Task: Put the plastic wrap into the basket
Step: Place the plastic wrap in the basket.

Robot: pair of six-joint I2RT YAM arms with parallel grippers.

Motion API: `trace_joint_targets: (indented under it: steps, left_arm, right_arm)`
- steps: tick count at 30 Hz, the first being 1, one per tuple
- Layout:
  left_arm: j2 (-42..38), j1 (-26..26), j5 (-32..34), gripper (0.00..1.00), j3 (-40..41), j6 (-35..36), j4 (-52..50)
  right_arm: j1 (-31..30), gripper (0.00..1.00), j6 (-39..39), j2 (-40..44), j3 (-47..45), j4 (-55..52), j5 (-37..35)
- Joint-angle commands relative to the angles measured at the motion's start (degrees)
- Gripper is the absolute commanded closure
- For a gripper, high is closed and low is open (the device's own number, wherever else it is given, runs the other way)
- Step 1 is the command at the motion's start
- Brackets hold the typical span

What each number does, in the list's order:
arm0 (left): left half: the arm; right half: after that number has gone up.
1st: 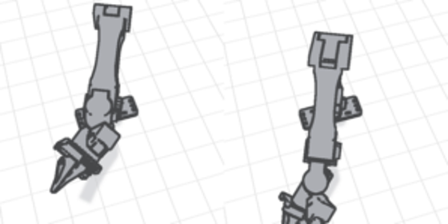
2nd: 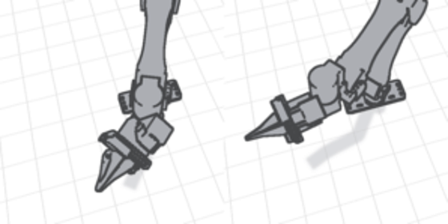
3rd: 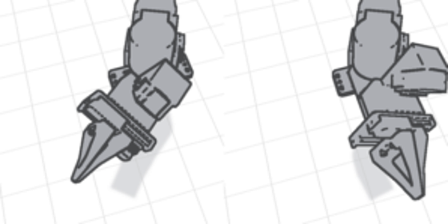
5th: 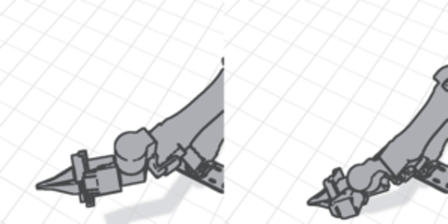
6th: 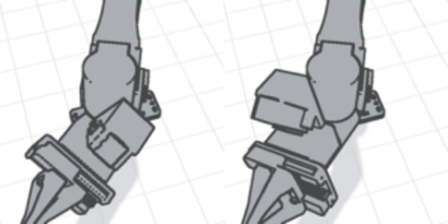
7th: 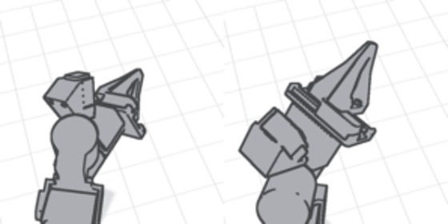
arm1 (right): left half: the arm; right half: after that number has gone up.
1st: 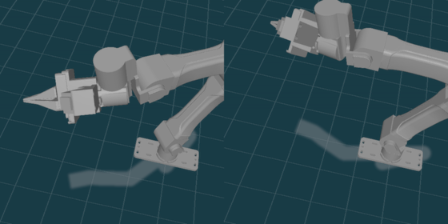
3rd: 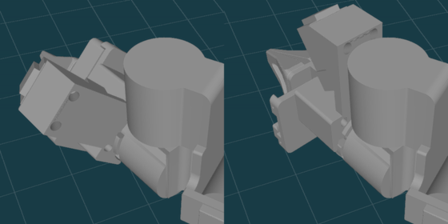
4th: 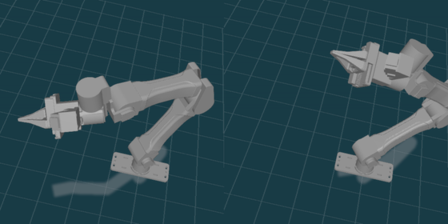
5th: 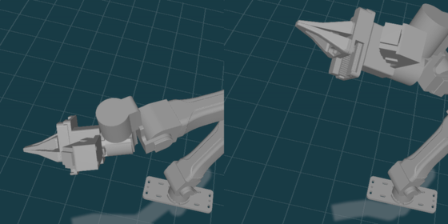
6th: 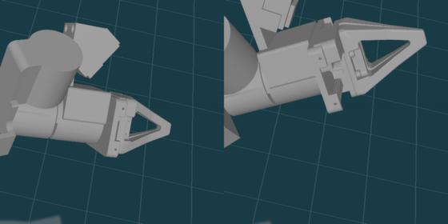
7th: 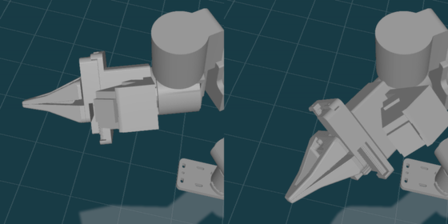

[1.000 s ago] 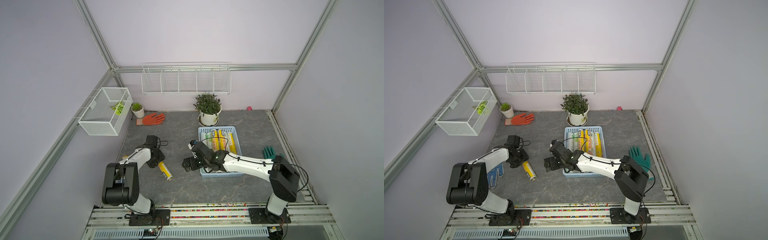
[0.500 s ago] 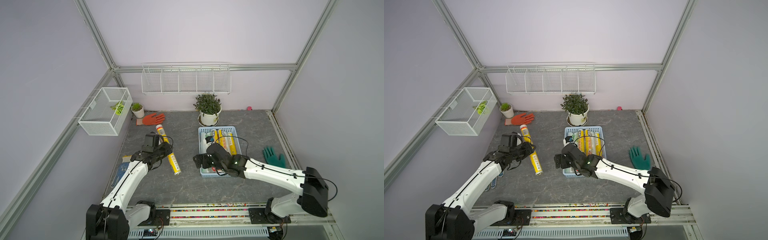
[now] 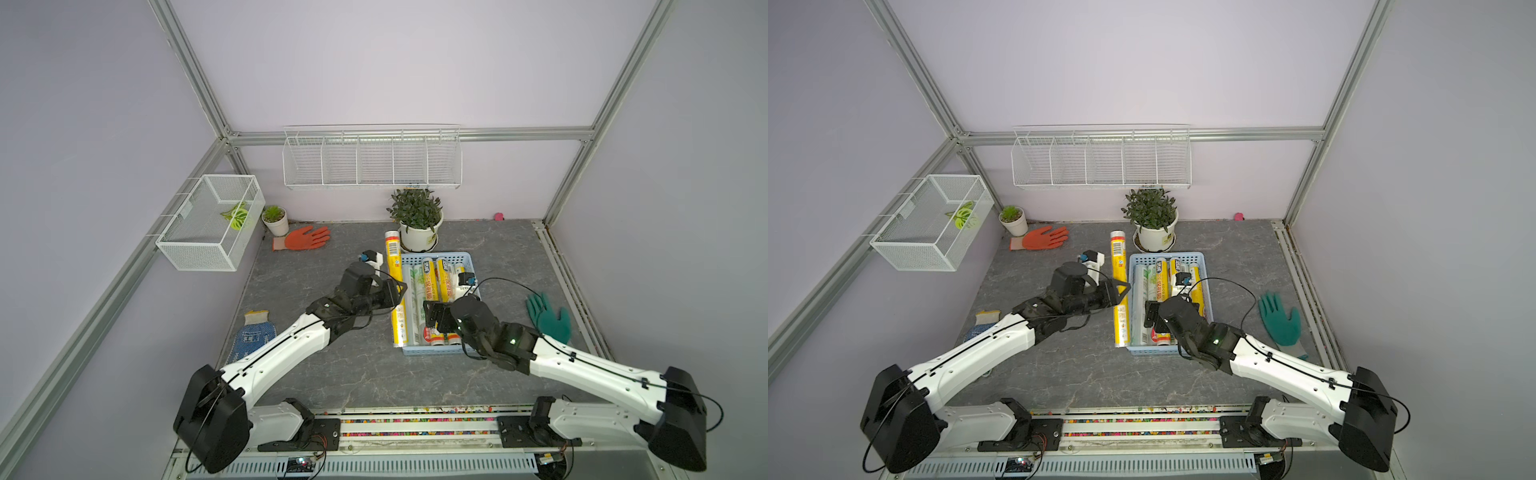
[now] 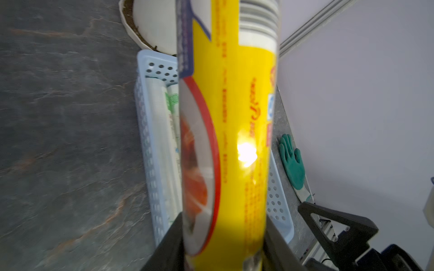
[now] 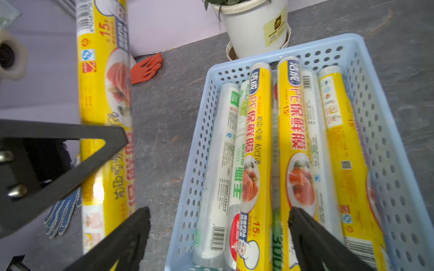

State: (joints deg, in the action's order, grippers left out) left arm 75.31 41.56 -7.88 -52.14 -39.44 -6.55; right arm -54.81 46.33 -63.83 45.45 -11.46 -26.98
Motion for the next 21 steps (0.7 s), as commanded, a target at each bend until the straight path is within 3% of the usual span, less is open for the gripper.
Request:
trace_joint_targets:
  steps: [1,10,17,21]
  left_arm:
    - [4.2,3.36,5.39,0.86,-3.12,-2.12,6.97]
    - [10.93,6.86,6.27,0.86,-7.34,-1.93,7.77]
    - [13.36,6.85,5.45,0.86,-8.31,-1.44,7.06]
    - [16.02,6.78,6.8,0.86,-11.36,-1.24,1.59]
  right_arm:
    - [1.21,0.03,0.52,3.95,-3.62,0.79,-2.81]
    - [4.36,0.03,2.05,10.13,-7.95,0.29,-3.47]
    - [4.53,0.03,2.89,8.9,-8.47,0.65,-2.65]
    - [4.71,0.03,2.98,7.64,-8.02,0.52,-1.5]
